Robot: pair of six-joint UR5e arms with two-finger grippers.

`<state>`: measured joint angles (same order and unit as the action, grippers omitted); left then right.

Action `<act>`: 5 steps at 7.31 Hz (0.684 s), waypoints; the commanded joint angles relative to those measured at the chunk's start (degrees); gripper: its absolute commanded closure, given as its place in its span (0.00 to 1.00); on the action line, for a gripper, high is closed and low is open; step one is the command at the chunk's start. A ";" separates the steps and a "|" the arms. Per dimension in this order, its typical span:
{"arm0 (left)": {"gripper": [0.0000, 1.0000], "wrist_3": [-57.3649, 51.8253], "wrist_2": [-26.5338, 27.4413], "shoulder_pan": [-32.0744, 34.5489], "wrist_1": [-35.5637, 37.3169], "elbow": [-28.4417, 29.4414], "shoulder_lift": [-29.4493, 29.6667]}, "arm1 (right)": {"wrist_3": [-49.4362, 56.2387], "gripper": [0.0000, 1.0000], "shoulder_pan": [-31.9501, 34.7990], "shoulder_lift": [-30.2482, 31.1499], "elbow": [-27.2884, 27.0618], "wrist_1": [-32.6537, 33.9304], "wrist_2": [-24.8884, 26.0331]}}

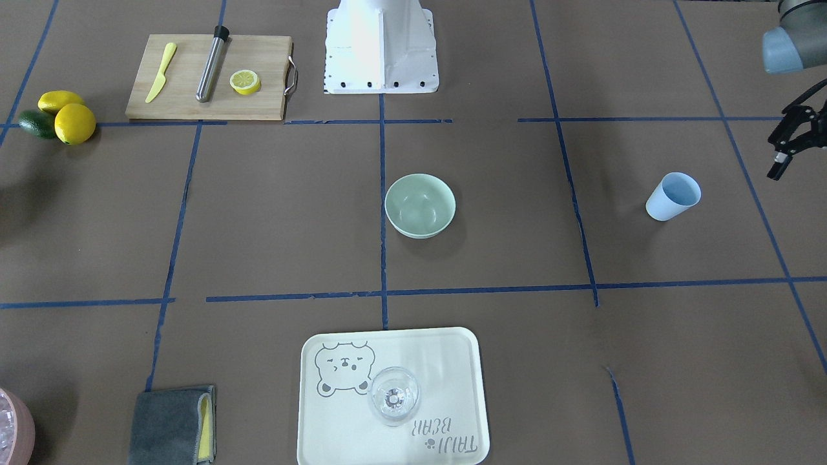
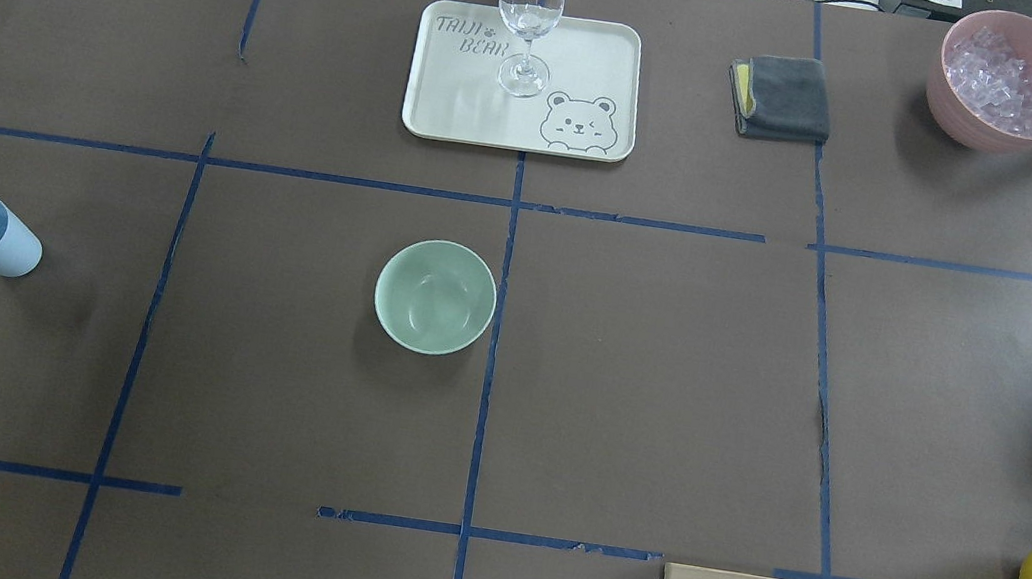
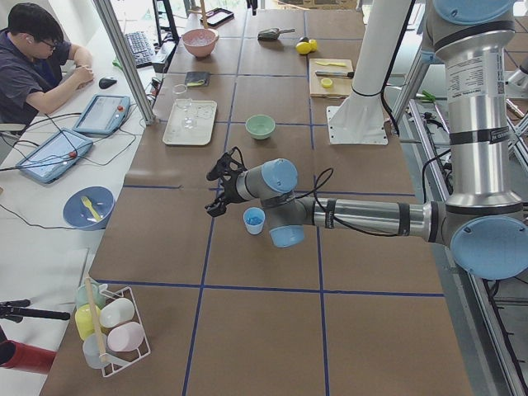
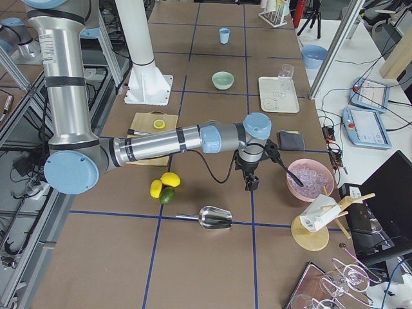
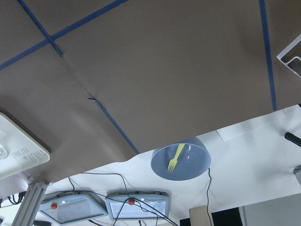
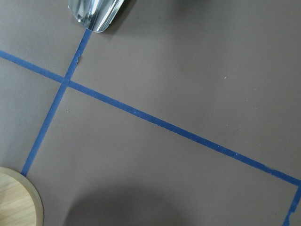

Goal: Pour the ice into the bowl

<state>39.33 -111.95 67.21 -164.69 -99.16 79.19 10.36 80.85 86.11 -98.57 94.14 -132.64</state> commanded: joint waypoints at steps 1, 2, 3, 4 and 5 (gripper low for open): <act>0.00 7.77 17.39 -12.32 -9.30 -0.77 -5.96 | 0.01 0.00 0.53 1.16 -0.40 -0.09 0.01; 0.00 7.96 24.60 -16.89 -11.07 -0.77 -7.02 | 0.10 0.00 0.80 1.68 -0.75 -0.10 0.01; 0.00 9.96 30.94 -20.94 -11.18 -0.77 -7.38 | 0.02 0.00 0.89 2.21 -1.36 -0.10 0.01; 0.00 13.37 39.96 -27.07 -11.18 -0.77 -7.82 | 0.01 0.00 0.97 2.56 -1.45 -0.10 0.10; 0.00 16.37 48.49 -33.23 -11.00 -0.69 -8.17 | -0.07 0.00 1.15 2.57 -1.37 -0.10 0.10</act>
<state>51.84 -74.59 41.79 -175.66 -99.91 71.60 10.36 81.81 88.46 -99.87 94.04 -132.57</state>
